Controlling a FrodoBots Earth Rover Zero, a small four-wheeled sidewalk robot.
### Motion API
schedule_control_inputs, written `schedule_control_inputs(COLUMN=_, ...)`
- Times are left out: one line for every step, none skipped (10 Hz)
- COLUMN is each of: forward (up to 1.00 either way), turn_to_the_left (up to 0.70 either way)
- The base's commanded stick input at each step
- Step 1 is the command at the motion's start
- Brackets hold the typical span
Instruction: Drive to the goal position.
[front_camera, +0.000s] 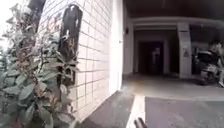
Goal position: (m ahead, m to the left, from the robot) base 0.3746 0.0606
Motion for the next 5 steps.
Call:
schedule_control_inputs(forward=0.23, turn_to_the_left=-0.94)
schedule_control_inputs(forward=0.23, turn_to_the_left=-0.93)
schedule_control_inputs(forward=0.23, turn_to_the_left=-0.92)
schedule_control_inputs(forward=0.23, turn_to_the_left=-0.91)
schedule_control_inputs(forward=0.23, turn_to_the_left=-0.91)
